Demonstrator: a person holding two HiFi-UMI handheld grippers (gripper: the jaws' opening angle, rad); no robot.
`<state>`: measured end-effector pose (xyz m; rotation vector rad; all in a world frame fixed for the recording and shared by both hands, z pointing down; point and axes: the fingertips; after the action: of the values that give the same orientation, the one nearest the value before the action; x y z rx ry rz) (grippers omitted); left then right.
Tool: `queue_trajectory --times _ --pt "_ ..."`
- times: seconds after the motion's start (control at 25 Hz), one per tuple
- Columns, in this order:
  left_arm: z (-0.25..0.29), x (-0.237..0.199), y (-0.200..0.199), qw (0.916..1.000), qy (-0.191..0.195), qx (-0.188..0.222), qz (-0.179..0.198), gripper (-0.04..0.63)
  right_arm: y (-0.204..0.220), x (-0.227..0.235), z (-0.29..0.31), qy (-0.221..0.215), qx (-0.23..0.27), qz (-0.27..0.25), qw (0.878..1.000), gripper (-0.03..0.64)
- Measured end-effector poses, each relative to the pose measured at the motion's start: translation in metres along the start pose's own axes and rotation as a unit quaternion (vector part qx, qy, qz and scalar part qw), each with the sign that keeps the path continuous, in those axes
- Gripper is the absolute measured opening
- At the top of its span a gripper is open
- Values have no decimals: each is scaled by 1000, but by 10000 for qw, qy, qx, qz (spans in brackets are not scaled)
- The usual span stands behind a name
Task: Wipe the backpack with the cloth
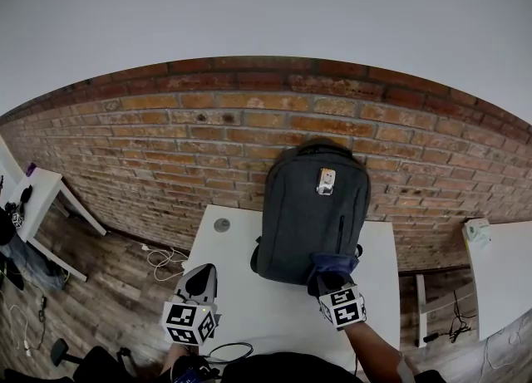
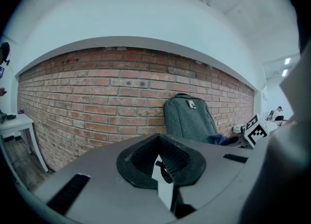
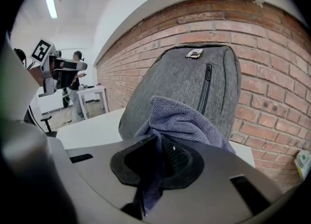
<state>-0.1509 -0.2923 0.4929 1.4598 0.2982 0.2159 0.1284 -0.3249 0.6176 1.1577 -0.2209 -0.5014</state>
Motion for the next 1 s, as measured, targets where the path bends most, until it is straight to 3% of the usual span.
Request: queue_trajectory --times 0.36,0.68,1.0 --pt "-3 -4 4 10000 -43 -16 -39 -3 -68 20 -1 198 683 -55 9975 29" --pt "-7 -11 8 9999 -94 -49 -88 -3 -127 62 24 403 982 -36 9943 31" --pt "-13 -19 7 9998 -187 -74 -34 -3 -212 94 45 683 1445 -347 9865 29"
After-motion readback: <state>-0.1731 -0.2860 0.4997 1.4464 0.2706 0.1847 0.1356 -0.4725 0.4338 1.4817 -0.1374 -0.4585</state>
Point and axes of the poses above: the fingertips, and each gripper's own axes: z forward along the fingers, x to its right, y out of its underside, and after that the axes turned 8 degrees about x, right-handed
